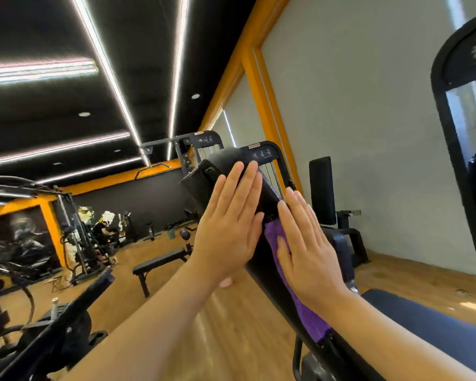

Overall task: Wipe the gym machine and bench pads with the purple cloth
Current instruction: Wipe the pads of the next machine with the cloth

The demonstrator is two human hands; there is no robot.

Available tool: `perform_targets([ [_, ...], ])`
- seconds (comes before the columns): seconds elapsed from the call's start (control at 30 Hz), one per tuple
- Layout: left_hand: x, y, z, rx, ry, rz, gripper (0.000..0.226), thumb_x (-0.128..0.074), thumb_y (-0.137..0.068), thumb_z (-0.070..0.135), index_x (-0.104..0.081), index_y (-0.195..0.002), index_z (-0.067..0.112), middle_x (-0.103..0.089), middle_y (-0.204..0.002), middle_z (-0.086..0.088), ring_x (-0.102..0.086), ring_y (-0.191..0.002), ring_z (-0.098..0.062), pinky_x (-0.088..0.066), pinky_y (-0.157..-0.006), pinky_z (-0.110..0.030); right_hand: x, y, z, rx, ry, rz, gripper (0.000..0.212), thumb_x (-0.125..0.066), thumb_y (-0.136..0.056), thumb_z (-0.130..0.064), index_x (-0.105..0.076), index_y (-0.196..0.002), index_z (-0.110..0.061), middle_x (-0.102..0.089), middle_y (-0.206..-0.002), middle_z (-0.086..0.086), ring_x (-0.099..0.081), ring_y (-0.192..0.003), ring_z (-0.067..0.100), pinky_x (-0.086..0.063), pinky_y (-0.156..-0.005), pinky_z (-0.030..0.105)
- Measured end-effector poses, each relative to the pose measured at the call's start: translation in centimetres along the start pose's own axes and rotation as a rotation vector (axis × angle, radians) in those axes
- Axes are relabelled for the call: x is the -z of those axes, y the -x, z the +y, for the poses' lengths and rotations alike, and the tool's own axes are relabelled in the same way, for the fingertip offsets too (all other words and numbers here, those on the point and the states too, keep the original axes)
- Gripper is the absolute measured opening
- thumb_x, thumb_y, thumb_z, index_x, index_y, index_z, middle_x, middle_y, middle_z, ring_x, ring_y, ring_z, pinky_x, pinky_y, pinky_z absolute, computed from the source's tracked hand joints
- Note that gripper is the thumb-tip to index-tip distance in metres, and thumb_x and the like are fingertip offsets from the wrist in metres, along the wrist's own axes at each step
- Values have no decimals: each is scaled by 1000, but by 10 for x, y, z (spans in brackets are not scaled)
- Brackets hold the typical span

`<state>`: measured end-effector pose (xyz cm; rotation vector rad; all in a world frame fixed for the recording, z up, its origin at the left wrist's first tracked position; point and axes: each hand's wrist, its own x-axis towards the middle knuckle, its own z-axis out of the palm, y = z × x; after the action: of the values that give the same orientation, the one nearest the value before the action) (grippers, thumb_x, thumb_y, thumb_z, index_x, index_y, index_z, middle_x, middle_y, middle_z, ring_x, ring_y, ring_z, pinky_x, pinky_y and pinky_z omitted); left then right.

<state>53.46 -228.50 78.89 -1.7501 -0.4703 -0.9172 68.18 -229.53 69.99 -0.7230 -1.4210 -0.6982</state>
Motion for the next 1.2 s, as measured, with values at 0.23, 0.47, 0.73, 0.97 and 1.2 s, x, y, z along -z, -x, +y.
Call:
perform_targets([
  [0.23,-1,0,5,13,-70,24,55,-30,-105,27,-31,-152,-1,-27,-161,-16,-17,-152,-28,-6,-126,-39,-16,18,5,30,54,66,49,-33,-105,-33,-32,-150,-12,-34,-157,4,-22,-149,18,-21,-119,38],
  [0.47,4,3,1,12,-140,-60,61,-15,-105,37,-20,-157,5,-15,-166,-10,-6,-154,-20,-5,-126,-37,-24,25,9,41,172,0,58,-27,-103,-34,-14,-156,-14,-8,-163,0,4,-151,10,5,-120,24],
  [0.73,11,0,7,71,-157,-175,67,3,-99,45,4,-158,15,11,-167,2,19,-150,-9,17,-119,-24,-26,34,10,60,206,69,59,-32,-99,-22,-19,-152,0,-14,-159,13,-1,-149,26,4,-120,26],
  [0.97,21,0,-10,-25,-60,-251,61,-2,-97,49,8,-152,25,15,-162,12,23,-147,2,15,-118,-17,-23,0,5,163,40,-2,59,-33,-105,-18,5,-149,-10,14,-157,0,30,-143,7,17,-114,15],
  [1.2,17,2,-9,-25,-40,-239,59,-3,-98,45,8,-152,23,12,-164,10,22,-148,1,13,-120,-20,-28,31,30,243,38,14,69,-42,-91,-10,-15,-154,-7,-3,-165,8,2,-150,16,3,-120,25],
])
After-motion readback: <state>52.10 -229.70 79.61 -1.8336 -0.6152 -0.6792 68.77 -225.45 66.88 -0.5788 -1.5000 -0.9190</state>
